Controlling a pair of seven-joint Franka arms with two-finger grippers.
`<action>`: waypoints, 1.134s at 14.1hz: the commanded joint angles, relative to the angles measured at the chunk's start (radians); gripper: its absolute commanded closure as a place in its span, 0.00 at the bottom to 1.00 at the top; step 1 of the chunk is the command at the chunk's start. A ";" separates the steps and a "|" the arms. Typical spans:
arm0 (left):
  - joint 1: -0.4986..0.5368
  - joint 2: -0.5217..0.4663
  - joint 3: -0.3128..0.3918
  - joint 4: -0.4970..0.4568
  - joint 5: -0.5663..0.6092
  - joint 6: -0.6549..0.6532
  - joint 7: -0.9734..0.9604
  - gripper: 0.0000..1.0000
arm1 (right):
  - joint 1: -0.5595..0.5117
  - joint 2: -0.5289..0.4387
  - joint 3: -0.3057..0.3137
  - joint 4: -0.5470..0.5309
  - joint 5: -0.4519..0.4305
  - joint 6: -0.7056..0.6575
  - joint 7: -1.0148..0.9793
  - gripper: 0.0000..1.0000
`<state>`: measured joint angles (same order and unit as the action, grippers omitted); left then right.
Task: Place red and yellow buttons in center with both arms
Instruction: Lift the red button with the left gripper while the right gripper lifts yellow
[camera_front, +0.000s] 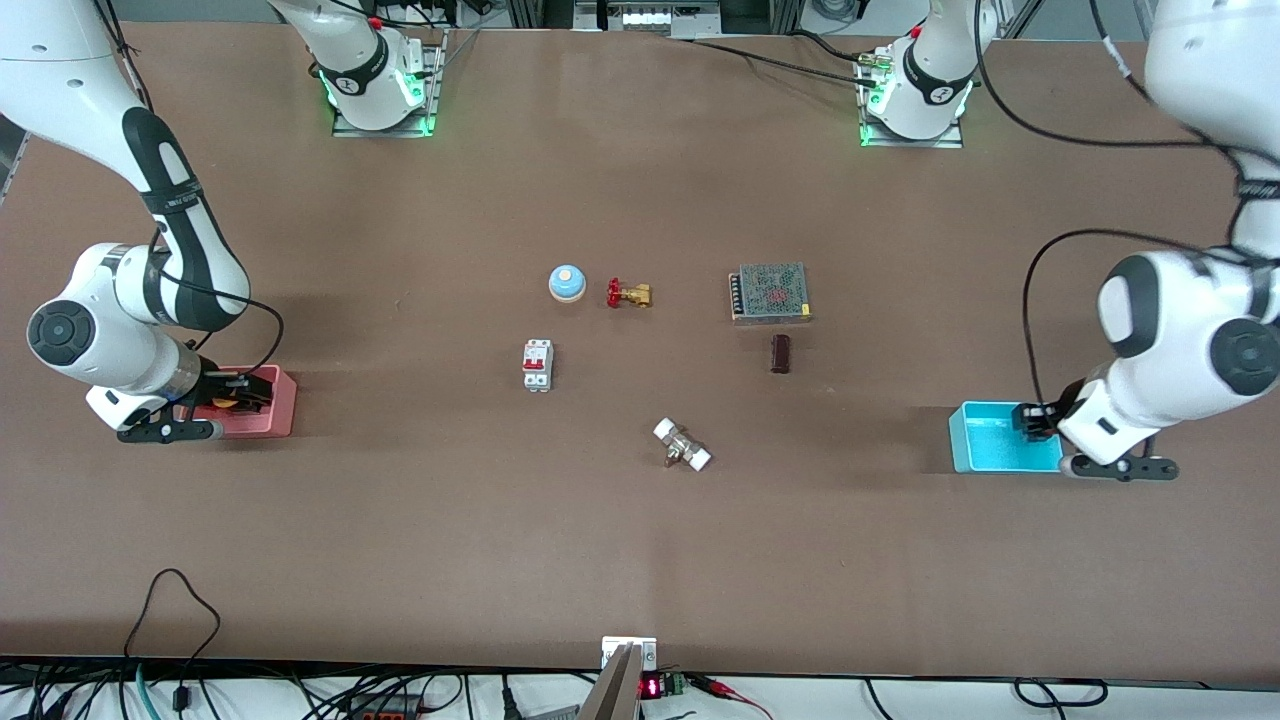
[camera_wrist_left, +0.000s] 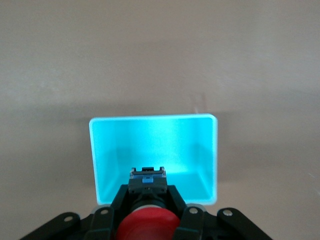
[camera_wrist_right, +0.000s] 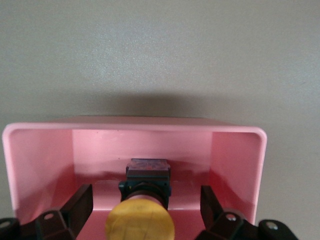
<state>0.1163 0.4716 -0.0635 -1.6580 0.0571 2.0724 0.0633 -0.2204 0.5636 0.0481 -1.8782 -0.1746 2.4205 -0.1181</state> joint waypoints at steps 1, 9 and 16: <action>-0.033 -0.013 -0.053 0.067 0.003 -0.133 -0.045 0.84 | -0.011 -0.008 0.007 -0.013 -0.006 0.015 -0.009 0.32; -0.368 0.194 -0.096 0.132 -0.036 0.096 -0.523 0.83 | -0.011 -0.019 0.007 -0.015 -0.006 0.006 -0.121 1.00; -0.434 0.288 -0.084 0.093 -0.025 0.268 -0.566 0.71 | 0.001 -0.200 0.021 0.007 0.006 -0.269 -0.112 1.00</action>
<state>-0.3039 0.7504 -0.1661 -1.5769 0.0371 2.3297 -0.4970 -0.2203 0.4770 0.0526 -1.8616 -0.1746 2.2836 -0.2218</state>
